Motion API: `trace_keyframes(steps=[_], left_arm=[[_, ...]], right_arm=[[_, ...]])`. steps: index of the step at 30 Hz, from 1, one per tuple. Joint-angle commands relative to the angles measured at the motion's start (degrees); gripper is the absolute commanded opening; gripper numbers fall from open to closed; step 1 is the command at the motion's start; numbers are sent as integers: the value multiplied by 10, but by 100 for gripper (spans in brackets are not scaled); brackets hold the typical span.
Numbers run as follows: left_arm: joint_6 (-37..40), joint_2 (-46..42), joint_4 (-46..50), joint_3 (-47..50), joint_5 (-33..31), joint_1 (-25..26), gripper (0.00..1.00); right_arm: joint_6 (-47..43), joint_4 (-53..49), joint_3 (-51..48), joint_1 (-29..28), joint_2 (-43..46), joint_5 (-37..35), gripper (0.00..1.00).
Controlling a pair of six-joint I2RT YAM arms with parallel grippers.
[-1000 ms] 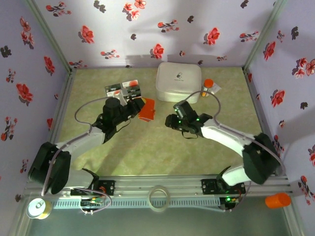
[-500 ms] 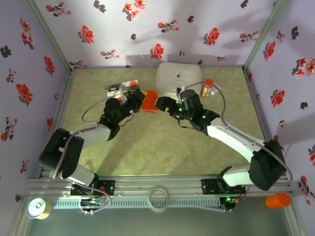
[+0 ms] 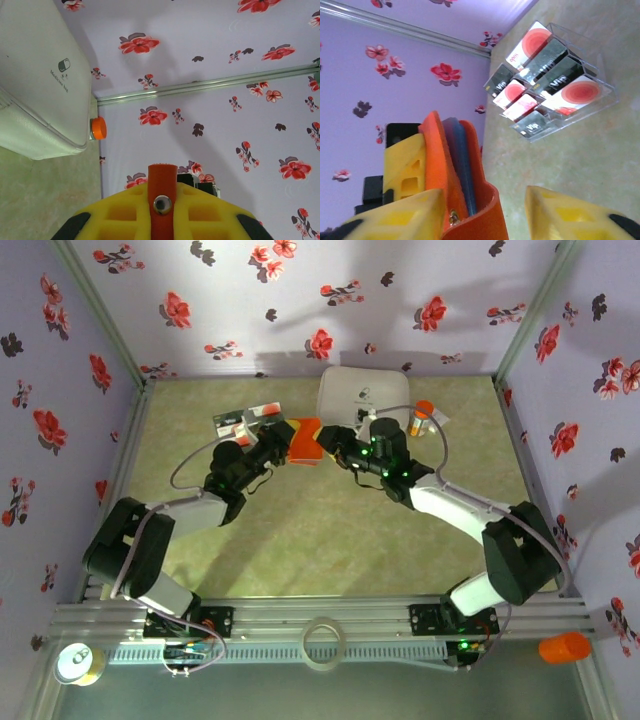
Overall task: Put the credit cards into the card holder
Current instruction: Open the card holder at the center of the table.
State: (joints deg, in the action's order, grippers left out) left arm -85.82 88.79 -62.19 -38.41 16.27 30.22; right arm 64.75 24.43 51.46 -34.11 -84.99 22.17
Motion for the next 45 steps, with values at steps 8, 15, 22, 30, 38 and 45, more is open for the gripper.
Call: trace_keyframes(steps=[8,15,22,30,38,45], left_arm=[[-29,15,-61,-31,-26,9,0],[-35,12,-64,-43,-33,12,0],[-37,12,-64,-45,-38,15,0],[-43,16,-71,-59,-45,21,0],[-46,21,-72,-73,-48,26,0],[-52,40,-82,-86,-50,32,0]], right_arm=[[68,145,-67,25,11,29,36],[81,169,-83,30,19,30,34],[89,176,-87,30,25,30,33],[104,200,-92,30,16,36,29],[125,236,-95,30,6,46,34],[183,336,-87,32,-28,74,38]])
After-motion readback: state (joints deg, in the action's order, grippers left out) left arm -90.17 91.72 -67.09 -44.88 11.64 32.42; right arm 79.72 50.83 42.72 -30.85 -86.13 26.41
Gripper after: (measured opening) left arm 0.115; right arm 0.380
